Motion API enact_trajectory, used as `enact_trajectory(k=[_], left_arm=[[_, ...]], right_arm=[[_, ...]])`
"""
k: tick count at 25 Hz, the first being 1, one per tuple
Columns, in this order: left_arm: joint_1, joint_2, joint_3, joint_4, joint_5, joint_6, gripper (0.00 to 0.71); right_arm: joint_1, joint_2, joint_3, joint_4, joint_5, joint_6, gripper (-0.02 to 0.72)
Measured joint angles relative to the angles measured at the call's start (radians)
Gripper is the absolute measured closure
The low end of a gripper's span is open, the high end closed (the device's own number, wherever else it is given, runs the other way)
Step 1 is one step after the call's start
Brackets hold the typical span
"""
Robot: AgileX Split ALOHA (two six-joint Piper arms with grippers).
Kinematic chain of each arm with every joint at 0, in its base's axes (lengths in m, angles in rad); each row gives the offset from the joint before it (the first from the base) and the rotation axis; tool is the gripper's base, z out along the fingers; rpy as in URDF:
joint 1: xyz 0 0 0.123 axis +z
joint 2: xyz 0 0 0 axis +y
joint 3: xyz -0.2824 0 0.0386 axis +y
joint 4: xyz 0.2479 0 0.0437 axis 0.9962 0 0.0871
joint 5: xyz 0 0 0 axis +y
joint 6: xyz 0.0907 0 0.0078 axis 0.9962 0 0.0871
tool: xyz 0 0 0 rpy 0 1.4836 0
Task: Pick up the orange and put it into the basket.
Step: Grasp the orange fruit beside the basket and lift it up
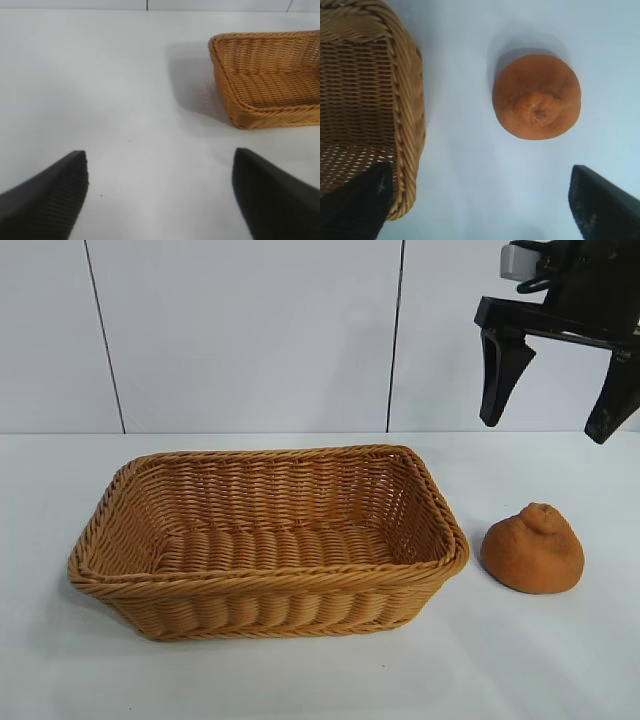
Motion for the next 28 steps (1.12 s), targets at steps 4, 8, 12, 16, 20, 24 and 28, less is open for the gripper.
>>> enact_trajectory(k=[4,8,12,16,20,24,28], left_arm=[[0.0,0.0,0.0,0.0,0.0,0.0,0.143],[0.0,0.0,0.0,0.0,0.0,0.0,0.143],[0.0,0.0,0.0,0.0,0.0,0.0,0.143],[0.0,0.0,0.0,0.0,0.0,0.0,0.143],[0.0,0.0,0.0,0.0,0.0,0.0,0.143],[0.0,0.0,0.0,0.0,0.0,0.0,0.143],[0.0,0.0,0.0,0.0,0.0,0.0,0.143]], right_arm=[[-0.046,0.03,0.0,-0.003,-0.01,0.0,0.051],[-0.058,0.063,0.0,-0.004,-0.039,0.0,0.051],[-0.058,0.093,0.0,-0.001,-0.064,0.001,0.051],[-0.058,0.131,0.0,0.003,-0.076,0.001,0.051],[-0.058,0.182,-0.001,0.009,-0.077,0.001,0.051],[-0.058,0.229,-0.001,0.012,-0.088,0.002,0.051],[-0.058,0.271,-0.001,0.014,-0.106,0.008,0.051]])
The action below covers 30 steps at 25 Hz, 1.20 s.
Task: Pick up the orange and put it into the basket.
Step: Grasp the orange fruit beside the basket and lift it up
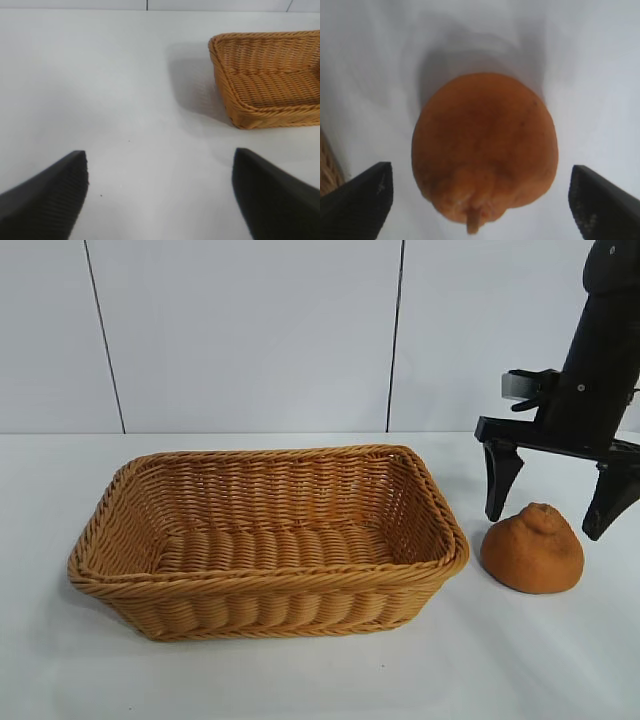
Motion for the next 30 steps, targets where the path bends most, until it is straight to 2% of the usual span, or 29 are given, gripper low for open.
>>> enact_trajectory(k=[7,9,12,15,17,26,30], left_arm=[[0.0,0.0,0.0,0.001,0.0,0.0,0.143],[0.0,0.0,0.0,0.001,0.0,0.0,0.143],[0.0,0.0,0.0,0.001,0.0,0.0,0.143],[0.0,0.0,0.0,0.001,0.0,0.0,0.143],[0.0,0.0,0.0,0.001,0.0,0.0,0.143],[0.0,0.0,0.0,0.001,0.0,0.0,0.143],[0.0,0.0,0.0,0.001,0.0,0.0,0.143]], right_arm=[[0.0,0.048,0.0,0.004,-0.016,0.003,0.052],[0.0,0.049,0.0,0.004,-0.016,0.003,0.087],[0.0,0.049,0.0,0.004,-0.016,0.003,0.253],[0.0,0.049,0.0,0.007,-0.004,0.003,0.513],[0.0,0.043,-0.003,0.011,0.007,-0.002,0.632],[0.0,-0.112,-0.004,0.01,0.0,-0.008,0.64],[0.0,-0.22,-0.004,0.044,0.003,-0.024,0.64]])
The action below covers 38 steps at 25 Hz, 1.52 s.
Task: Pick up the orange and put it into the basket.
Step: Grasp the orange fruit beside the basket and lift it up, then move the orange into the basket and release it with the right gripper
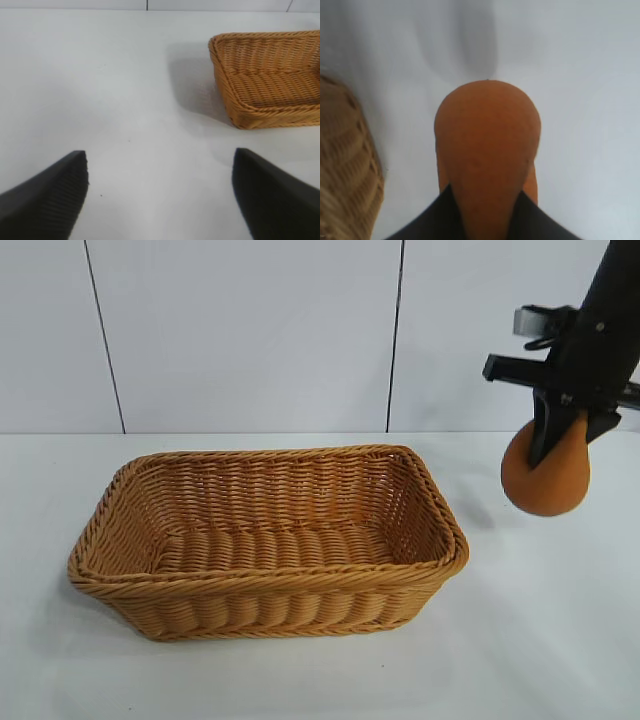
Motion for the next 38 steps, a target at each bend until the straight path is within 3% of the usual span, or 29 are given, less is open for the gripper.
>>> enact_trajectory(k=[5,11,20,25,38], left_arm=[[0.0,0.0,0.0,0.0,0.0,0.0,0.143],[0.0,0.0,0.0,0.0,0.0,0.0,0.143],[0.0,0.0,0.0,0.0,0.0,0.0,0.143],[0.0,0.0,0.0,0.0,0.0,0.0,0.143],[0.0,0.0,0.0,0.0,0.0,0.0,0.143]], right_arm=[[0.003,-0.086,0.0,0.063,0.0,-0.027,0.64],[0.106,-0.105,0.0,0.068,-0.015,-0.034,0.64],[0.386,-0.102,0.001,0.088,-0.184,-0.002,0.64],[0.482,-0.051,0.002,0.091,-0.255,0.019,0.64],[0.504,0.169,0.005,0.087,-0.357,0.042,0.64]])
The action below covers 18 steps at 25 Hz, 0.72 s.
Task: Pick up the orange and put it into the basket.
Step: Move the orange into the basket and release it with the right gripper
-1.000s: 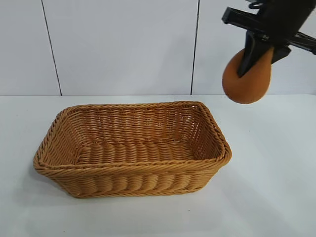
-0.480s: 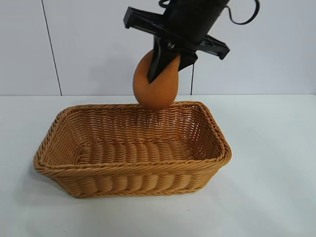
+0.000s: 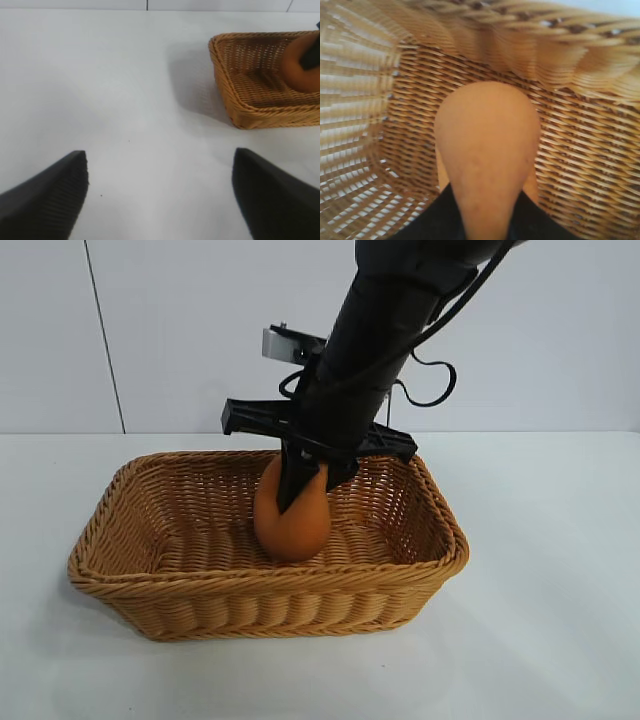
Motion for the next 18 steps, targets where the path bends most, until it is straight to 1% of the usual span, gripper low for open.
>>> enact_trajectory(k=[3,5,6,7,11,12,14,18], left_arm=[[0.0,0.0,0.0,0.0,0.0,0.0,0.143],[0.0,0.0,0.0,0.0,0.0,0.0,0.143],[0.0,0.0,0.0,0.0,0.0,0.0,0.143],[0.0,0.0,0.0,0.0,0.0,0.0,0.143],[0.0,0.0,0.0,0.0,0.0,0.0,0.143],[0.0,0.0,0.0,0.0,0.0,0.0,0.143],[0.0,0.0,0.0,0.0,0.0,0.0,0.143],[0.0,0.0,0.0,-0.001,0.0,0.0,0.143]], right_arm=[[0.0,0.006,0.0,0.0,-0.001,0.0,0.64],[0.0,0.006,0.0,0.0,-0.004,0.0,0.591],[0.0,0.006,0.0,0.0,-0.003,0.0,0.535],[0.0,0.006,0.0,0.0,0.0,-0.005,0.46],[0.0,0.006,0.0,-0.004,0.028,-0.022,0.132],[0.0,0.006,0.0,-0.009,0.037,-0.022,0.09],[0.0,0.002,0.0,-0.014,0.055,-0.022,0.043],[0.0,-0.01,-0.028,-0.018,0.111,-0.021,0.02]])
